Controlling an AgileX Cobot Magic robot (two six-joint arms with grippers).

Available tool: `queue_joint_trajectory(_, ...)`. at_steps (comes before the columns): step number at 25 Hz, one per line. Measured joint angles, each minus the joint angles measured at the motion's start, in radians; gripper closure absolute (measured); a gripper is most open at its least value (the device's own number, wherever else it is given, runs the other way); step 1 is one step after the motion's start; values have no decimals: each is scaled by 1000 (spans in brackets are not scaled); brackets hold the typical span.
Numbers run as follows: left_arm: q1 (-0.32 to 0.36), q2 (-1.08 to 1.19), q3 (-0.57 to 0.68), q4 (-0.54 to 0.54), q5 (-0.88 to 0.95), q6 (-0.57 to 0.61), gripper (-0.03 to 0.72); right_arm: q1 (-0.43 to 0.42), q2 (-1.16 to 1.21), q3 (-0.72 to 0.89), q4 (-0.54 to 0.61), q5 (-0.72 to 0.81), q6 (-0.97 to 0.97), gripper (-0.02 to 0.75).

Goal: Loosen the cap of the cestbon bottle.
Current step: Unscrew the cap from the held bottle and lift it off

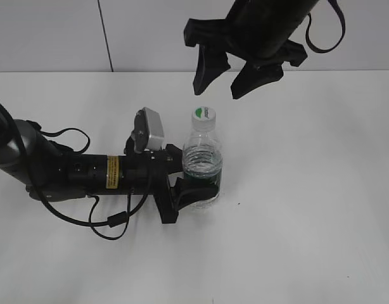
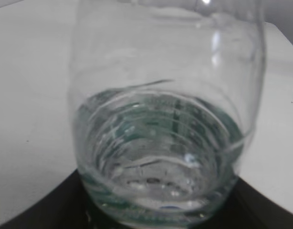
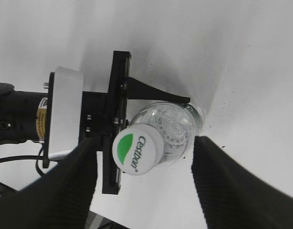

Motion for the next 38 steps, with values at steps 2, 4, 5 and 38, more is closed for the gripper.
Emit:
queue_joint_trajectory(2, 0, 0, 0, 0, 0, 0, 273, 18, 0, -3, -39, 0, 8, 259)
queue_joint_trajectory(4, 0, 0, 0, 0, 0, 0, 273, 37, 3, -10, -72, 0, 17, 259)
queue_joint_trajectory(5, 0, 0, 0, 0, 0, 0, 273, 44, 7, -15, -81, 0, 20, 259)
queue_joint_trajectory(38, 0, 0, 0, 0, 0, 0, 273, 90, 74, -18, -110, 46, 37, 438)
